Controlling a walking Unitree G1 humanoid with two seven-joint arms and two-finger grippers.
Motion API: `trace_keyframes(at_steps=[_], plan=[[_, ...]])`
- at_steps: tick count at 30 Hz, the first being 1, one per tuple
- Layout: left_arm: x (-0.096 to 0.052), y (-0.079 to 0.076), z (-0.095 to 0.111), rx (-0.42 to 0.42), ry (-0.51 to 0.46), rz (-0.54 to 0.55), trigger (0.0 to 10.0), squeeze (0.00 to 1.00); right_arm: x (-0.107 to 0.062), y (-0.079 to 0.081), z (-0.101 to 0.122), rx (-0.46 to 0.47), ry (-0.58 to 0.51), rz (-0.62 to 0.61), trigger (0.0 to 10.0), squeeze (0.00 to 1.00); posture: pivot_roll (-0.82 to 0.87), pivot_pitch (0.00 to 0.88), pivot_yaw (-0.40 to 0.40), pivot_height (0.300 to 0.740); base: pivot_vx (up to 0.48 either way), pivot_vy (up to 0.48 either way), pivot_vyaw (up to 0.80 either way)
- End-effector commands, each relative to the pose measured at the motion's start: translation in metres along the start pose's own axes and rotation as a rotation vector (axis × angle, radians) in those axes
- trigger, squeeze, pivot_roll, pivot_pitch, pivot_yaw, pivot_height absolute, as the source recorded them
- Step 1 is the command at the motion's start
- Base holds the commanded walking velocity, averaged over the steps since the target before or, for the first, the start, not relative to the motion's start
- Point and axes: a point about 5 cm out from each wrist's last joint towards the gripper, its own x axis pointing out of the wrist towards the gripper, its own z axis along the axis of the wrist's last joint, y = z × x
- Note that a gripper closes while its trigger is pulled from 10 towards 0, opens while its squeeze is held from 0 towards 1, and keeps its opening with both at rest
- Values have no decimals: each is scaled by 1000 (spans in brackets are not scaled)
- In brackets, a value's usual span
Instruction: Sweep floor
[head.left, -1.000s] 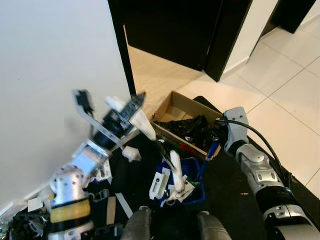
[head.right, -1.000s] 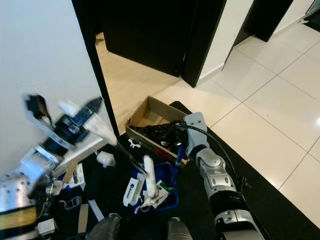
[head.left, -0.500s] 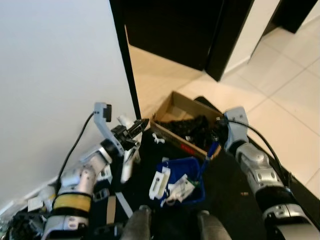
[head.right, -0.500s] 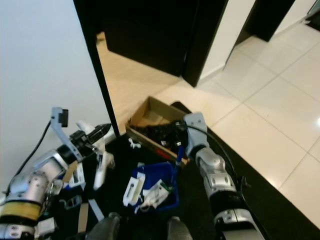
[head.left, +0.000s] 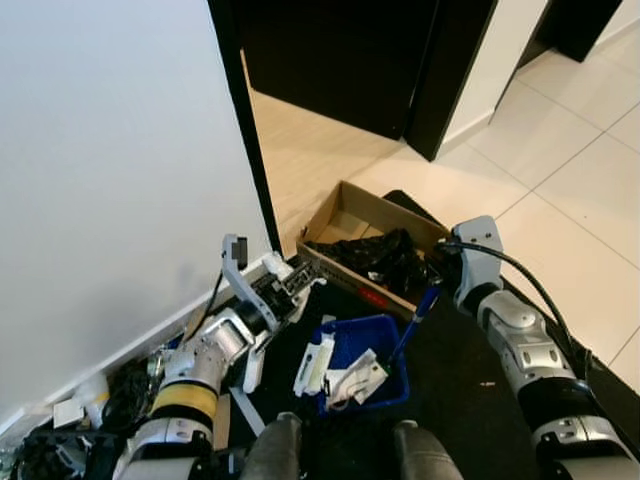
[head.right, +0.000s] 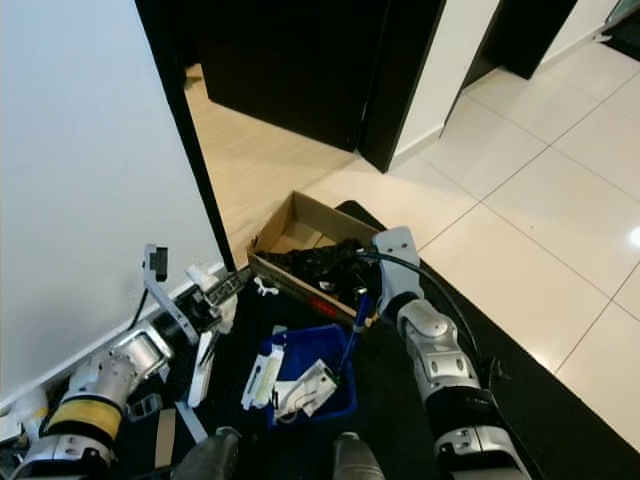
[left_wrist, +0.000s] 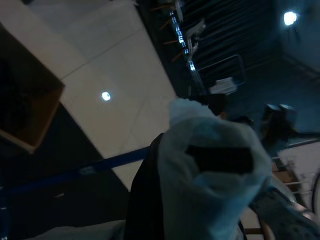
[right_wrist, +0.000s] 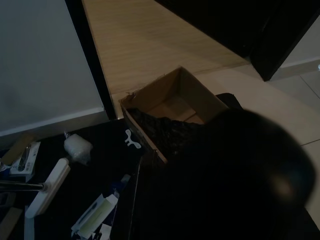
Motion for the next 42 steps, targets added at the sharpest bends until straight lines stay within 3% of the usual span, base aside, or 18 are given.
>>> trace_keyframes(at_steps=[1,2,5,6,17,22,23,24,28,32,33,36,39,40,41,42], plan=[[14,-23,-18,-92,19,-174,10000,0,-2,0,-3,-6,16,-6,10000,0,26,232,-12,740,0,0,0],[18,-33,-21,-109,22,-223,10000,0,-2,1,-3,-5,17,-3,10000,0,26,232,-12,740,0,0,0],[19,-43,-23,-117,25,-260,10000,0,-1,2,-3,-3,17,0,10000,0,47,226,-14,740,0,0,0],[21,-55,-23,-140,15,-303,10000,0,1,3,-2,-1,15,4,10000,0,55,223,-12,740,0,0,0],[15,-88,-12,-139,-7,-399,10000,0,3,7,-1,8,10,8,10000,0,78,215,-7,740,0,0,0],[4,-103,32,-86,-146,-415,10000,0,3,7,-2,13,10,6,10000,0,87,212,1,740,0,0,0],[4,-103,32,-86,-146,-415,10000,0,3,7,-2,13,10,6,10000,0,87,212,1,740,0,0,0],[-2,-106,51,-37,-196,-405,10000,0,3,8,-4,15,12,6,10000,0,100,206,4,740,0,0,0],[-5,-108,60,-6,-216,-394,10000,0,3,9,-4,17,13,7,10000,0,100,206,4,740,0,0,0],[-15,-108,85,124,-279,-327,10000,0,4,10,-5,19,12,10,10000,0,112,196,5,740,0,0,0],[-21,-111,100,212,-320,-270,10000,0,4,10,-5,20,11,9,10000,0,122,193,9,740,0,0,0],[-24,-112,105,237,-335,-248,10000,0,4,10,-5,21,10,8,10000,0,122,193,9,740,0,0,0],[-34,-111,122,305,-363,-107,10000,0,2,11,-9,61,8,-3,10000,0,148,184,25,740,0,0,0],[-39,-103,129,396,-356,60,10000,0,0,10,-11,93,4,-12,10000,0,152,182,31,740,0,0,0],[-39,-103,129,396,-356,60,10000,0,0,10,-11,93,4,-12,10000,0,152,182,31,740,0,0,0],[-41,-94,133,474,-346,192,10000,0,-1,9,-12,109,1,-18,10000,0,153,182,32,740,0,0,0]])
